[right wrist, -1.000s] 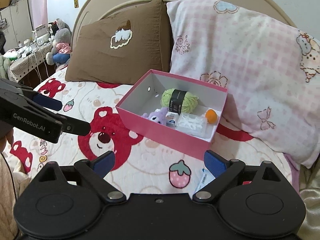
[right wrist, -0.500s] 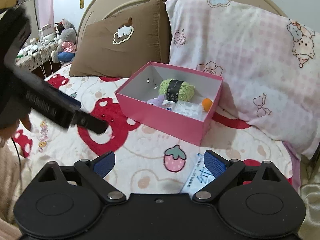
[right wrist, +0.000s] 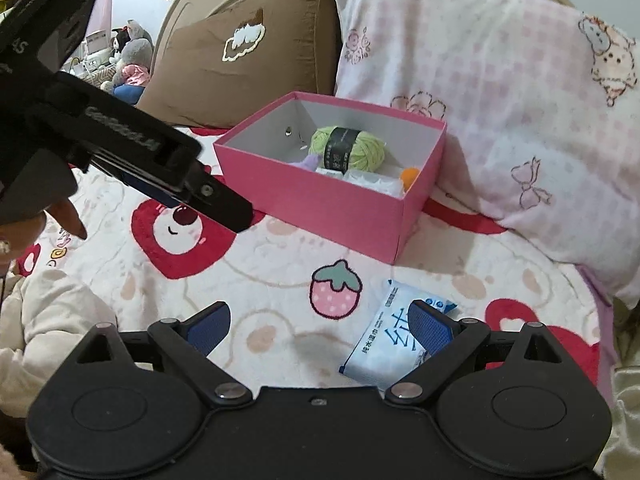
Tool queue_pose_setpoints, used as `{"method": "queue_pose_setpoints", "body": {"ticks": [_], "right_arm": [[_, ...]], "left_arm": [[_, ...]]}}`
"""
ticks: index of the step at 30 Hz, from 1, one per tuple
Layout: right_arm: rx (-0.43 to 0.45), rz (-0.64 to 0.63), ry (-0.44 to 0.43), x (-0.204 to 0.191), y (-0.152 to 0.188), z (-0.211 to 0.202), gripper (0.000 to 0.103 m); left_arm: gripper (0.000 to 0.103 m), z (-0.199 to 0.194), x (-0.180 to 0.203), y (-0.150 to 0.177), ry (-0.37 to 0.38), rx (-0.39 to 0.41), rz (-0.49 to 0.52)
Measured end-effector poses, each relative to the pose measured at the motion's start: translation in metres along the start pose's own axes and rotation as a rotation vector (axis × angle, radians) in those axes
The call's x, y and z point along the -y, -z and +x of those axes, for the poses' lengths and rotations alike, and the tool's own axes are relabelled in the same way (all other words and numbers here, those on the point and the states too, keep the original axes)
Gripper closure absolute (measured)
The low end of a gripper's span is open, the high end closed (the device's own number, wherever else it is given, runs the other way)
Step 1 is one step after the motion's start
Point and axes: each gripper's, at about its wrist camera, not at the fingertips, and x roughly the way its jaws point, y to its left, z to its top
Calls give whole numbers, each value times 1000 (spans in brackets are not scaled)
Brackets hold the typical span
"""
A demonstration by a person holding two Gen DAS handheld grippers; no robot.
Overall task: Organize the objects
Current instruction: 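Move the open left gripper down toward the blue-and-white wet-wipe pack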
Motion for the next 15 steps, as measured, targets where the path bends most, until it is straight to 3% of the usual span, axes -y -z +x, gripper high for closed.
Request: {"method": "queue_pose_setpoints", "body": {"ticks": [3,7,15], "right_arm": [[12,0,-21,4,10,9,6],[-3,21,15,11,20,22,6],[7,38,87,19,44,50,6]], "left_arm": [[5,15,4,6,15,5,18],[5,27,16,16,1,20,62],[5,63,37,30,61,59,130]]}}
